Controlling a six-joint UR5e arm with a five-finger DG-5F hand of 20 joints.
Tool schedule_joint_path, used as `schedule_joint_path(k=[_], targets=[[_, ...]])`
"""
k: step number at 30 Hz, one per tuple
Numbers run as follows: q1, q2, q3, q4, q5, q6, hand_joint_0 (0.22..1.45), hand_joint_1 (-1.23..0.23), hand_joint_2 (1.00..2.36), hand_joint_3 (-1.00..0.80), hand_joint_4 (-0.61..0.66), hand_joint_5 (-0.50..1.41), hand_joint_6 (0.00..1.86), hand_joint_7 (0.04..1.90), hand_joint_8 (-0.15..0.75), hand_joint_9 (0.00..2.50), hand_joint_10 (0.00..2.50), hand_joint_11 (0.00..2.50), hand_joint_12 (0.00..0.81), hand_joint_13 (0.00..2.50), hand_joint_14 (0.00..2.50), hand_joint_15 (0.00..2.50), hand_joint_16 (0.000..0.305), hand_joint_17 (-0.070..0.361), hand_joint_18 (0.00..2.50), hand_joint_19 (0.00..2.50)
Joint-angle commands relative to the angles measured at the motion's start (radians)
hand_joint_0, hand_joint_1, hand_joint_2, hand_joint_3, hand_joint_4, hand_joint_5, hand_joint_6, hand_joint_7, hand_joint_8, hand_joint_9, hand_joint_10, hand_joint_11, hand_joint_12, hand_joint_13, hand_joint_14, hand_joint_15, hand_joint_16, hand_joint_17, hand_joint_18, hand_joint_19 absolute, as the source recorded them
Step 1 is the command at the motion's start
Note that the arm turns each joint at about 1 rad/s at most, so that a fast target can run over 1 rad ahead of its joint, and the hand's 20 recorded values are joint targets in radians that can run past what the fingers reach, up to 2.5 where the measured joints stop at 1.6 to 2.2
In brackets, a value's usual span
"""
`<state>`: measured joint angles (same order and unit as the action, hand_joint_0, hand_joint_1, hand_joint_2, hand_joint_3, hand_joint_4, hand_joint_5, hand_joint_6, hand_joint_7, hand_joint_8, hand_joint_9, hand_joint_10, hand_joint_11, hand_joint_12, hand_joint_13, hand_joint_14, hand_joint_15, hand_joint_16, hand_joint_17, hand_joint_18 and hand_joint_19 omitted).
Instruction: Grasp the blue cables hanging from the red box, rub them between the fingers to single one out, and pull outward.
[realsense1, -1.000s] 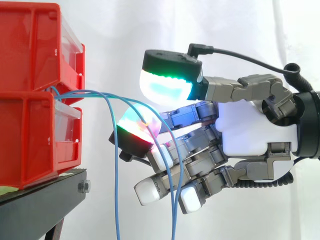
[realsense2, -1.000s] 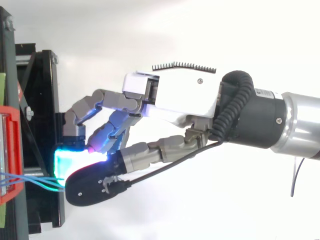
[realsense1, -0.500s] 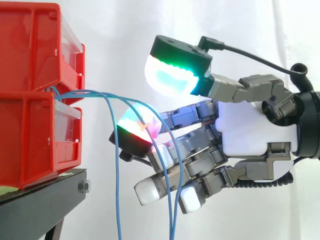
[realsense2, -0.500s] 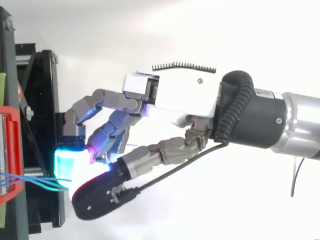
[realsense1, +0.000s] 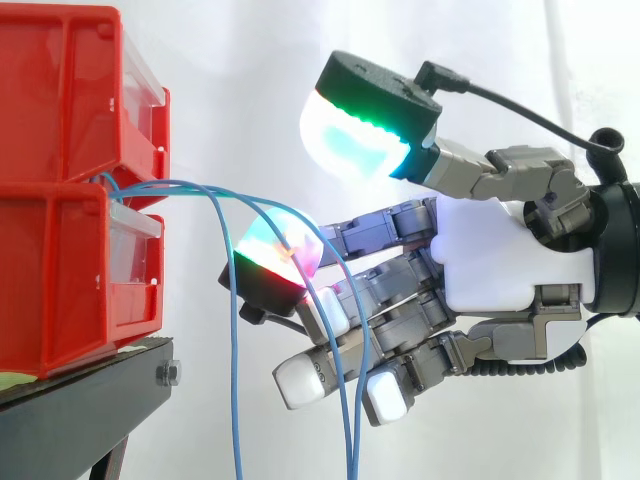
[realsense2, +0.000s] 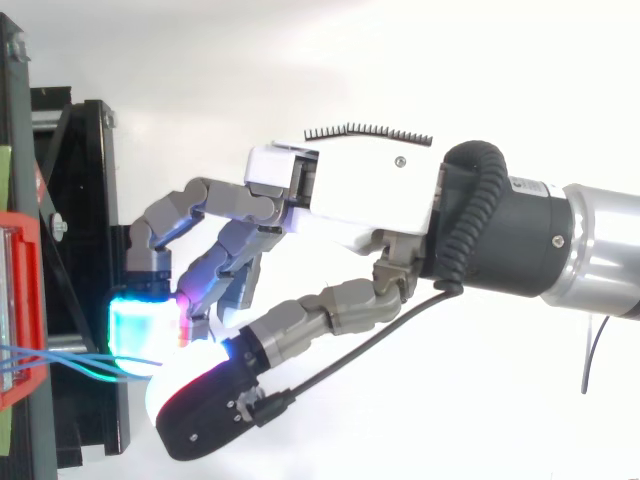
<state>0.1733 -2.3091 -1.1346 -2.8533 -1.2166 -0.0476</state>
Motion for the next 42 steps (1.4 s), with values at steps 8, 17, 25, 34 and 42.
schedule_joint_path(k=[8,17,25,34,42], targets=[[0.0,0.0,0.001,-0.001,0.0,0.0,0.32,-0.83,1.0,-0.5,0.28,-0.14,0.89,0.92,0.525,1.07,0.01,0.75,0.567,0.92,0.01,0.45,0.084,0.189,1.16,0.49],[0.0,0.0,-0.001,-0.001,-0.001,0.0,0.33,-0.8,1.0,-0.5,0.29,-0.12,0.86,0.85,0.512,1.05,0.01,0.74,0.562,0.92,0.01,0.46,0.083,0.188,1.16,0.49],[0.0,0.0,-0.001,-0.001,0.0,0.0,0.51,-0.81,1.0,-0.5,0.22,-0.14,0.86,1.01,0.44,0.99,0.02,0.75,0.484,0.82,0.01,0.46,0.067,0.15,0.97,0.56],[0.0,-0.001,-0.001,-0.001,-0.001,0.0,0.46,-0.84,1.0,-0.5,0.23,-0.13,0.89,1.01,0.458,1.03,0.02,0.79,0.499,0.83,0.02,0.46,0.07,0.158,1.0,0.55],[0.0,0.0,0.001,-0.001,-0.001,0.0,0.41,-0.93,1.0,-0.5,0.25,-0.12,0.9,1.01,0.481,1.05,0.01,0.78,0.519,0.86,0.01,0.46,0.074,0.167,1.05,0.52]])
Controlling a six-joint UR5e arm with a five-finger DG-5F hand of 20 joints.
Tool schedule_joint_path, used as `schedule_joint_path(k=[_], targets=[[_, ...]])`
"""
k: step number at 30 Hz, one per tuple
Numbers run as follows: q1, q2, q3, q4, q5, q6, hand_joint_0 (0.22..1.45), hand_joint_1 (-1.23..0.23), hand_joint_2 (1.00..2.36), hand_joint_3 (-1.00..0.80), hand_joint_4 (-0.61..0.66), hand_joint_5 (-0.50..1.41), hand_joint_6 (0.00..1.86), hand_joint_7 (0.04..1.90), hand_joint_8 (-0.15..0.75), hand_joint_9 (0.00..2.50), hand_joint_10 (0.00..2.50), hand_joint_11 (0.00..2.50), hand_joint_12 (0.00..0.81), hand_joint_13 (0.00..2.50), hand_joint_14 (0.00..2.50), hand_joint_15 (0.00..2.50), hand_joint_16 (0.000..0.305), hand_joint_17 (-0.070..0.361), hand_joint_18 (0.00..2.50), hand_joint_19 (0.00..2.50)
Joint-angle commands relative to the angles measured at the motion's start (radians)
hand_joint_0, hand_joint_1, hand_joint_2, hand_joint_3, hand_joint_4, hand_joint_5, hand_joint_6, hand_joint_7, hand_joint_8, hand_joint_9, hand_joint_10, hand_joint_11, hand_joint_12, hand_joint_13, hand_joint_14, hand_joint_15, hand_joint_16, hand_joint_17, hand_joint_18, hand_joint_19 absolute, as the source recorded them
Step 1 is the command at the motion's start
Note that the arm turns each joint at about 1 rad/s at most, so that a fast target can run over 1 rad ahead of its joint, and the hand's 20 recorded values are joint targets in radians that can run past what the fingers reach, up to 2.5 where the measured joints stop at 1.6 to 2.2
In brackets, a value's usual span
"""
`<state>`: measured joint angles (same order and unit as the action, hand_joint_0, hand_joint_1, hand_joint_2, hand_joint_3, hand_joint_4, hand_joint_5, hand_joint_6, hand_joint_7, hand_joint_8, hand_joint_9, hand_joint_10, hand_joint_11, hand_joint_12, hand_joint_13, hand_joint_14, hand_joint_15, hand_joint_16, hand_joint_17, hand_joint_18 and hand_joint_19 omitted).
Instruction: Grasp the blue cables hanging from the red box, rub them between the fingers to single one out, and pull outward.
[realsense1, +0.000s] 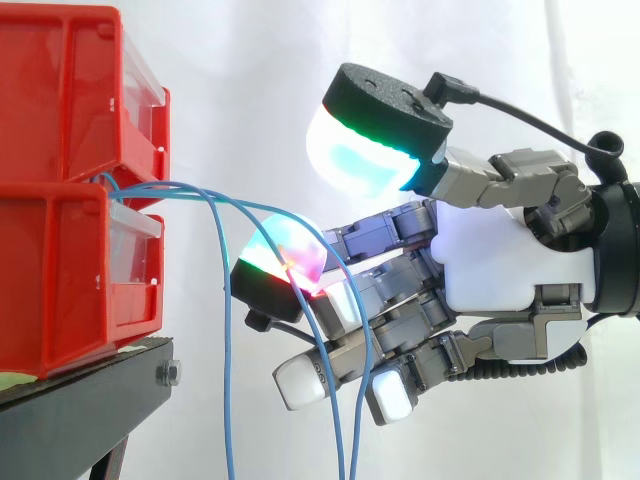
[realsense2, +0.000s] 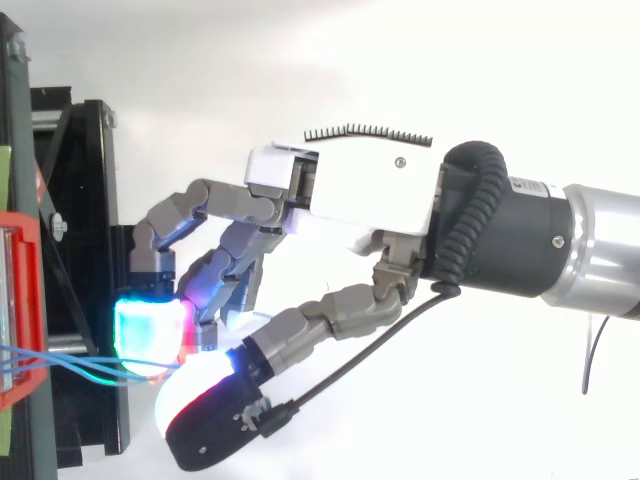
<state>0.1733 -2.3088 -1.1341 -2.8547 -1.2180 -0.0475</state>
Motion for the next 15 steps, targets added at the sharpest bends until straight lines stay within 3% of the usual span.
schedule_joint_path(k=[1,6,15], targets=[[0.0,0.0,-0.001,0.0,0.0,0.0,0.41,-0.94,1.0,-0.5,0.25,-0.12,0.9,1.01,0.477,1.05,0.01,0.79,0.519,0.86,0.01,0.46,0.074,0.166,1.05,0.52],[0.0,0.0,0.001,0.0,0.0,0.0,0.43,-0.97,1.0,-0.5,0.24,-0.12,0.91,1.01,0.472,1.05,0.01,0.78,0.504,0.85,0.01,0.45,0.072,0.161,1.05,0.52],[0.0,0.0,0.001,0.0,0.0,0.0,0.63,-0.91,1.0,-0.46,0.21,-0.11,0.92,1.17,0.424,1.06,0.02,0.79,0.452,0.85,0.02,0.47,0.061,0.136,1.0,0.57]])
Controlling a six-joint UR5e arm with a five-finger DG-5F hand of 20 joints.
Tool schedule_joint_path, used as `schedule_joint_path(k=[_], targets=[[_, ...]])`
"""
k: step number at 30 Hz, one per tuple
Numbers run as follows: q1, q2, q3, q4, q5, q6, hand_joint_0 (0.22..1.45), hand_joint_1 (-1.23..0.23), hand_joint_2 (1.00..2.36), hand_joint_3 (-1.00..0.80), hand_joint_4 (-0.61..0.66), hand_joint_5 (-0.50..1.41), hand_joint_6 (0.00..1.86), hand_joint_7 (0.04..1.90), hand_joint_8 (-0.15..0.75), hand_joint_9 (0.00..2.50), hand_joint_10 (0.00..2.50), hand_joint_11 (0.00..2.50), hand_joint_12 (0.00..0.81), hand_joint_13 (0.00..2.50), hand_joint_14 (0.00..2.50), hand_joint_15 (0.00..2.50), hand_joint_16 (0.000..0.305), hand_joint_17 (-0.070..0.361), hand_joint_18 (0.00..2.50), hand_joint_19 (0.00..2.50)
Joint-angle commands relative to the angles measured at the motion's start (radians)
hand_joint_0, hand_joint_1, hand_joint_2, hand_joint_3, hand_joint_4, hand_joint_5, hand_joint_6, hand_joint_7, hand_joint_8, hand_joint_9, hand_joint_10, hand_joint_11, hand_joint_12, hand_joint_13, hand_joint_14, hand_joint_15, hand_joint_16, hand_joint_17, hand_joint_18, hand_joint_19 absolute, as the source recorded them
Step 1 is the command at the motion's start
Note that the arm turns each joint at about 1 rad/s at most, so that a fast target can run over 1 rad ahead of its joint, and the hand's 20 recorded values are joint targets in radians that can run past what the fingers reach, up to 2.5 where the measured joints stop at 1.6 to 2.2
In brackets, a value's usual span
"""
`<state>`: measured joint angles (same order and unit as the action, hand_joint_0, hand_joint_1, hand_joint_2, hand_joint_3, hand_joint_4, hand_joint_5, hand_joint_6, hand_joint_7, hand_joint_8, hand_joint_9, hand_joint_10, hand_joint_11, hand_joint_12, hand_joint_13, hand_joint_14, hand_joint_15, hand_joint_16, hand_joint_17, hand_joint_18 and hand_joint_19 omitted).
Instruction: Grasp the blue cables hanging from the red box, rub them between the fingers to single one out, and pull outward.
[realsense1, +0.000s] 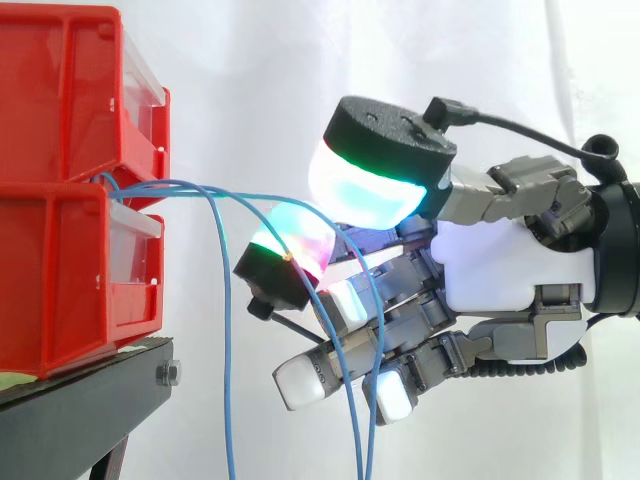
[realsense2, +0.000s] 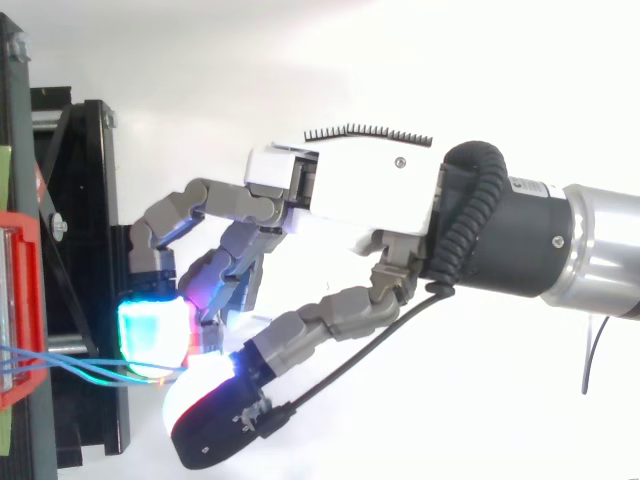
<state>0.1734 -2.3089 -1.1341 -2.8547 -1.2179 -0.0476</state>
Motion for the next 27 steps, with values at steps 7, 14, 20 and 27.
schedule_joint_path(k=[7,14,20,27], targets=[[0.0,-0.001,0.0,0.0,0.0,0.0,0.62,-0.85,1.01,-0.33,0.18,-0.11,0.91,1.19,0.418,1.08,0.02,0.78,0.45,0.86,0.02,0.47,0.061,0.136,1.0,0.57],[0.0,0.0,0.0,0.0,0.0,0.0,0.59,-0.8,1.01,-0.28,0.13,-0.1,0.91,1.16,0.407,1.11,0.02,0.72,0.469,0.89,0.01,0.47,0.065,0.146,1.05,0.57],[0.0,0.0,0.0,0.0,0.0,0.0,0.56,-0.65,1.01,-0.21,0.14,-0.09,0.88,1.16,0.415,1.13,0.01,0.68,0.501,0.93,0.01,0.46,0.073,0.165,1.12,0.55],[0.0,0.0,0.0,0.0,-0.002,0.0,0.56,-0.6,1.01,-0.2,0.14,-0.09,0.87,1.16,0.41,1.15,0.01,0.67,0.506,0.94,0.01,0.46,0.075,0.169,1.13,0.55]])
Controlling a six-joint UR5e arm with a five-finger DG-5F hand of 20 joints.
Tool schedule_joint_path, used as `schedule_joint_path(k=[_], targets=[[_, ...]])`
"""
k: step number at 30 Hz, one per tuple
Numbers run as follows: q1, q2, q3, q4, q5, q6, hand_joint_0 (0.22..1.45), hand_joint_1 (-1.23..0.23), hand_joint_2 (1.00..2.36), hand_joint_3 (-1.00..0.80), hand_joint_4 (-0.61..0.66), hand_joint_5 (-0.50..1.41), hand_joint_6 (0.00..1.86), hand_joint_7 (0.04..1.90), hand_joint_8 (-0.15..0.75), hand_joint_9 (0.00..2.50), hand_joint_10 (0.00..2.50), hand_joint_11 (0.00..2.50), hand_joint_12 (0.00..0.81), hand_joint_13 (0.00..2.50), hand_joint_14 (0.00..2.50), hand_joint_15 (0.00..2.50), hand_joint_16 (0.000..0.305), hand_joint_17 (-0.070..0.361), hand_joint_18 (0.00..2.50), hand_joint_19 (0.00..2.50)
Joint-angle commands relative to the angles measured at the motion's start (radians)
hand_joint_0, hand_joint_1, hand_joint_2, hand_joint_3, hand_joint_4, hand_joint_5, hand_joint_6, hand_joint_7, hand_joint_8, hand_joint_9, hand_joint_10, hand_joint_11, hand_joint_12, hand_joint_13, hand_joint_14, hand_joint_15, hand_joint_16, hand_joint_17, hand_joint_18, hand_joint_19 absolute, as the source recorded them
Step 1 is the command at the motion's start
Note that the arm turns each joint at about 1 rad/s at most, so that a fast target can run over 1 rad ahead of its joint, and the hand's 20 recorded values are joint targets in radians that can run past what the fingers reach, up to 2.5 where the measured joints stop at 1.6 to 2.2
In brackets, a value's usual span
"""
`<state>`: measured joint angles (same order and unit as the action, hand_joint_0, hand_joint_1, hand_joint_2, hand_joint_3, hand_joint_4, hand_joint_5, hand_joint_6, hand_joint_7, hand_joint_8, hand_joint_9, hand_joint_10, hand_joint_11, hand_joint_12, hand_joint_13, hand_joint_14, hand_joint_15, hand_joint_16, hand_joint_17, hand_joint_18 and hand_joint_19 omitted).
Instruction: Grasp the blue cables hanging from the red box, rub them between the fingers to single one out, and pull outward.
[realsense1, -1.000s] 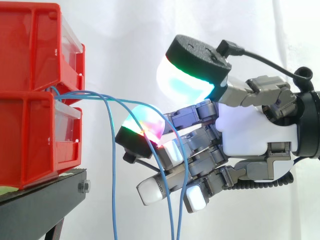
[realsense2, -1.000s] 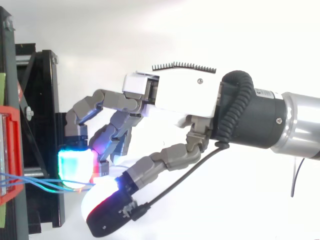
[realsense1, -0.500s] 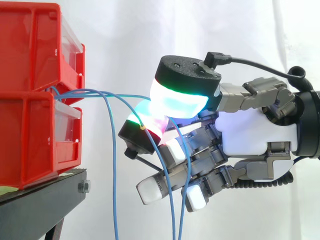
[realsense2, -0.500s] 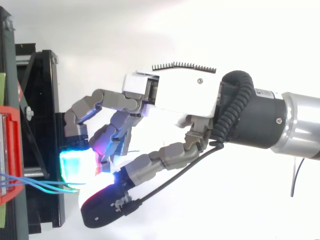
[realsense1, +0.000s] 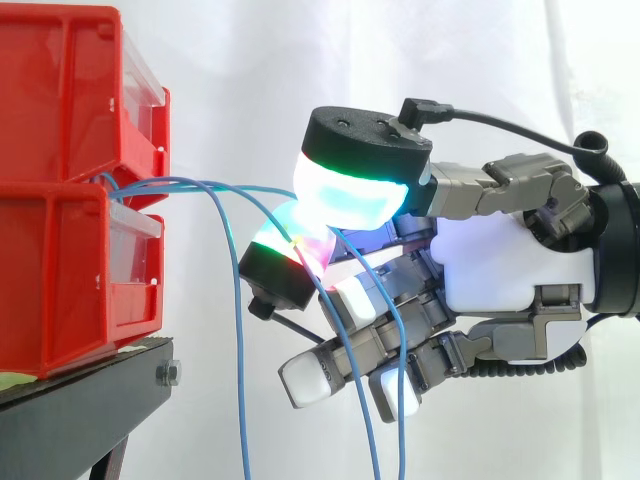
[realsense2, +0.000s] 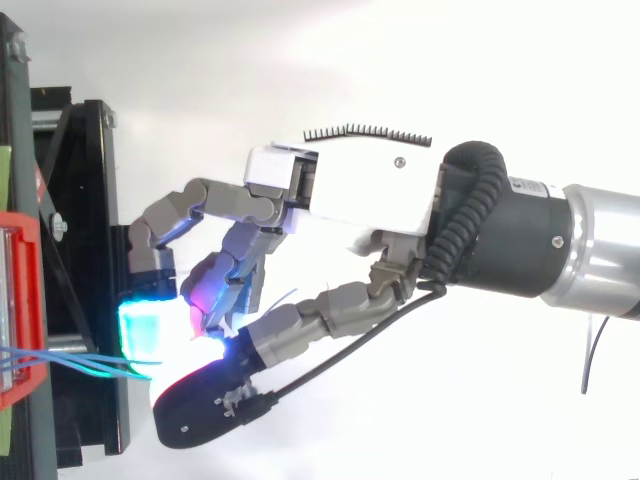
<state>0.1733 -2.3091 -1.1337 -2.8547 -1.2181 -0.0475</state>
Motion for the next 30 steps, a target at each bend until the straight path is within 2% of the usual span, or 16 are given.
schedule_joint_path(k=[1,13,17,21,25,30], targets=[[0.0,-0.001,0.0,0.0,0.0,0.0,0.56,-0.59,1.01,-0.2,0.14,-0.09,0.87,1.15,0.411,1.16,0.01,0.65,0.506,0.94,0.01,0.45,0.075,0.169,1.13,0.54],[-0.002,0.0,0.0,0.0,-0.001,0.0,0.56,-0.56,1.01,-0.2,0.14,-0.09,0.86,1.15,0.414,1.18,0.01,0.65,0.513,0.94,0.01,0.45,0.077,0.172,1.13,0.54],[-0.002,-0.001,0.0,0.0,0.0,0.0,0.54,-0.58,1.01,-0.27,0.15,-0.09,0.86,1.16,0.419,1.18,0.01,0.67,0.513,0.94,0.01,0.46,0.076,0.171,1.12,0.56],[-0.002,0.0,0.0,0.0,-0.001,0.0,0.49,-0.57,1.0,-0.41,0.15,-0.1,0.86,1.19,0.398,1.13,0.02,0.69,0.475,0.9,0.01,0.48,0.068,0.152,1.03,0.6],[-0.002,0.0,0.0,0.0,-0.001,0.0,0.47,-0.55,1.0,-0.47,0.16,-0.1,0.86,1.17,0.405,1.13,0.02,0.7,0.484,0.9,0.02,0.48,0.069,0.156,1.04,0.6],[-0.003,0.0,0.0,0.0,-0.001,0.0,0.47,-0.55,1.0,-0.46,0.16,-0.1,0.86,1.16,0.408,1.13,0.02,0.7,0.481,0.9,0.01,0.48,0.069,0.155,1.04,0.6]])
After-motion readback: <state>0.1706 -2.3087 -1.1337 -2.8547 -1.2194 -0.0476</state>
